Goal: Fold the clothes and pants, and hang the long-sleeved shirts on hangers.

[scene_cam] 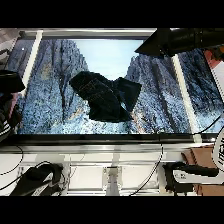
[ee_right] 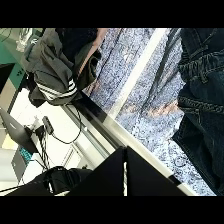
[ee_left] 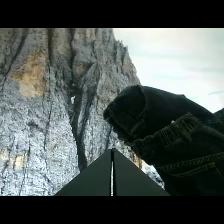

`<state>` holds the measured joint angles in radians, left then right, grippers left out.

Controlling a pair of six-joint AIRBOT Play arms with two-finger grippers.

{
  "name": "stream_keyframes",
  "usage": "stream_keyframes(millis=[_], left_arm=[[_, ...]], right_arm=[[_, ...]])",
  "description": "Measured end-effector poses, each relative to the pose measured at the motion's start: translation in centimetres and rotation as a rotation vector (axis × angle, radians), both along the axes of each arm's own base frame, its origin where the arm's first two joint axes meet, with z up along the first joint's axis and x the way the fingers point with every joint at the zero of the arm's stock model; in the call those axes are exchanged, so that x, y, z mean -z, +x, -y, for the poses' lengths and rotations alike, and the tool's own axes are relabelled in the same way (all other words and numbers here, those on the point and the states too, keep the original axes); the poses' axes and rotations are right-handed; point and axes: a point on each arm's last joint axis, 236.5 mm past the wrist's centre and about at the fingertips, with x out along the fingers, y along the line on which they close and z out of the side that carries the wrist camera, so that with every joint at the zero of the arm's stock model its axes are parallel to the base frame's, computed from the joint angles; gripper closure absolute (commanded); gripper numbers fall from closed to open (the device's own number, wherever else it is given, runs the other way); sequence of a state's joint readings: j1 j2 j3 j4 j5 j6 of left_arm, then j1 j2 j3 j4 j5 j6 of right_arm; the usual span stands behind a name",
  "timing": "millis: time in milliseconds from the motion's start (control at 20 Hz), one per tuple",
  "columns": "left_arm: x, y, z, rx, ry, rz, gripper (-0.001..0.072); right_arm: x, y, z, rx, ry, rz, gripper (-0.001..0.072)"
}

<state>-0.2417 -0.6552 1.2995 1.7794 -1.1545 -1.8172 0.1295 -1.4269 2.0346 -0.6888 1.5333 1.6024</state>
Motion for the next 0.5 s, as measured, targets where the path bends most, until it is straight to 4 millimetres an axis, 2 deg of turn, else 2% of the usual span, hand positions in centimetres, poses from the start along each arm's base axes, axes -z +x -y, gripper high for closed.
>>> stream_keyframes(millis=[200,500], left_arm=[[1.7,1.6,0.8,0.03,0.034,-0.055,0.0692],[6.0,4.2,4.4,0.202,0.098,-0.178,0.0691]], right_arm=[[0.0,0.0,0.0,0.001,0.001,0.001,0.0702],[-1.0,1.2,-0.1,0.04,0.036,0.036,0.0702]])
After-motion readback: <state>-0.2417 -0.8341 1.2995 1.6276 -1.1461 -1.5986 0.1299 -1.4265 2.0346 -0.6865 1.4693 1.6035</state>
